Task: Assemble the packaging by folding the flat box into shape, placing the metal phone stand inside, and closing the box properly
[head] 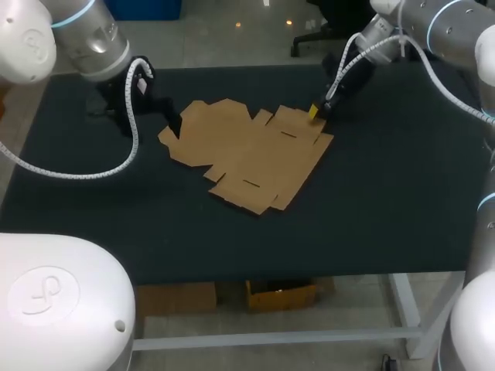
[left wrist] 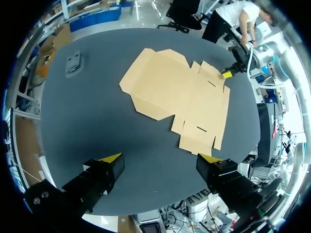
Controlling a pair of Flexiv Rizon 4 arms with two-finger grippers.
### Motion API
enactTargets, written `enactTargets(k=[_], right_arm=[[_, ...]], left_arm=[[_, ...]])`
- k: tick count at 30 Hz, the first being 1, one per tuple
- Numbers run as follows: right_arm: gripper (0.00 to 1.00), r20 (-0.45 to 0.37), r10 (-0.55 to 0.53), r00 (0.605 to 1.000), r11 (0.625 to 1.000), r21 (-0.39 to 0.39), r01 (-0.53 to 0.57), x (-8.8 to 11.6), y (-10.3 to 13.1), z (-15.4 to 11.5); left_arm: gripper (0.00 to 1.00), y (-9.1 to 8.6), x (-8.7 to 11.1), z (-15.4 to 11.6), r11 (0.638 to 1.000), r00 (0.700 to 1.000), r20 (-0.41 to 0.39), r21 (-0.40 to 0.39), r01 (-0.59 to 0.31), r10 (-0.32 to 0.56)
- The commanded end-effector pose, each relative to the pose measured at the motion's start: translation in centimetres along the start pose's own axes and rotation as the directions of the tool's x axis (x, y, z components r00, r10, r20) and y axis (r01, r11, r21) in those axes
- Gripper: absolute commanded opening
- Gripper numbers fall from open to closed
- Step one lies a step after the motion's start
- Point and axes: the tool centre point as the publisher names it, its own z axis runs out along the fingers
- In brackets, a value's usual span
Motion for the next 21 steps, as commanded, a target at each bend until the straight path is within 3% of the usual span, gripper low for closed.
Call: enactTargets(k=[1, 11, 15, 18, 21], right_arm=[[0.47, -0.103, 0.007, 0.995, 0.992, 0.13, 0.006, -0.8, 0.7, 0.2], [0.36, -0.126, 0.003, 0.992, 0.992, 0.129, 0.013, -0.4, 0.3, 0.4], [0.24, -0.137, 0.001, 0.991, 0.993, 0.121, 0.016, -0.2, 0.0, 0.5], [0.0, -0.142, 0.0, 0.99, 0.994, 0.111, 0.016, -0.1, -0.3, 0.4], [0.0, -0.145, -0.001, 0.989, 0.996, 0.091, 0.014, 0.0, -0.6, 0.3]], left_arm=[[1.0, 0.0, 0.2, -0.1, 1.0, 1.0, 0.007, 0.0, 0.002, -0.002], [1.0, 0.0, 0.2, 0.0, 1.0, 1.0, -0.003, -0.003, 0.003, -0.003], [1.0, 0.0, 0.1, 0.1, 1.0, 1.0, -0.021, -0.019, 0.016, -0.017], [1.0, 0.0, -0.1, 0.3, 0.999, 0.999, -0.024, -0.029, 0.026, -0.027], [1.0, 0.1, -0.3, 0.3, 0.999, 0.999, -0.027, -0.032, 0.035, -0.036]])
